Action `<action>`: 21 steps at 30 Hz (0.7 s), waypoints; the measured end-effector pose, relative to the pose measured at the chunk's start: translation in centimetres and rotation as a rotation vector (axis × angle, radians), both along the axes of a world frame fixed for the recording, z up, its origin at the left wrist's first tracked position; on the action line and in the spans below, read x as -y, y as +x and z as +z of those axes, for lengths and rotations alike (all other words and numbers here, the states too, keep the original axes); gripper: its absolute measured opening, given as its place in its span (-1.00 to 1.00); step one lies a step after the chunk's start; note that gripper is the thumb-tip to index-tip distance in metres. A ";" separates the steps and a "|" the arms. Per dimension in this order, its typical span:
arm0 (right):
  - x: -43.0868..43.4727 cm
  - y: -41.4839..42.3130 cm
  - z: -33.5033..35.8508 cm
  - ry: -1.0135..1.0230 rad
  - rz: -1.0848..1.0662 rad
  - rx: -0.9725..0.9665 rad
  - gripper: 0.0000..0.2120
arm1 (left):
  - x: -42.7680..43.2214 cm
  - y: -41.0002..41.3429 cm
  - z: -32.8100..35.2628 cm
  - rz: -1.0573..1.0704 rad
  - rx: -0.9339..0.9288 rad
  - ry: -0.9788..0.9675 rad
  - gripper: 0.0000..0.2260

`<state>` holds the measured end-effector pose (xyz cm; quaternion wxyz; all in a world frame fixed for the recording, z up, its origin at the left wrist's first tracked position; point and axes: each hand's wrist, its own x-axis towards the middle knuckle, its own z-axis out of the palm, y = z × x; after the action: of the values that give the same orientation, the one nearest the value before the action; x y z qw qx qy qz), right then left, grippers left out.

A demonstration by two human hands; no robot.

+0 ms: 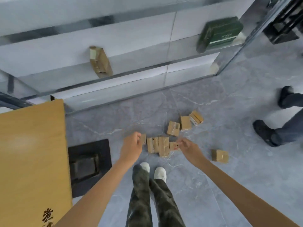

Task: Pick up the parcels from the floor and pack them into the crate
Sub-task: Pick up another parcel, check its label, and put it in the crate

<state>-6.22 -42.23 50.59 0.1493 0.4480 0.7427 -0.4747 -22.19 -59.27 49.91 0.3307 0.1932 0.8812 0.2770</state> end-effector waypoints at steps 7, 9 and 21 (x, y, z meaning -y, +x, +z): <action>-1.0 -4.0 -24.4 -0.125 -0.066 0.235 -0.72 | -1.7 -1.9 -24.6 0.015 0.208 -0.180 -0.73; -1.1 -4.5 -31.8 -0.153 -0.089 0.292 -0.69 | -1.8 -1.9 -32.2 -0.014 0.274 -0.241 -0.73; 1.4 -7.8 -56.2 -0.384 -0.149 0.293 -0.53 | -5.3 0.4 -59.4 0.146 0.739 -0.156 -0.48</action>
<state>-14.02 -43.60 -5.57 0.3023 0.5290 0.5743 -0.5468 -21.76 -54.00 -9.47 0.6190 -0.0086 0.7326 0.2830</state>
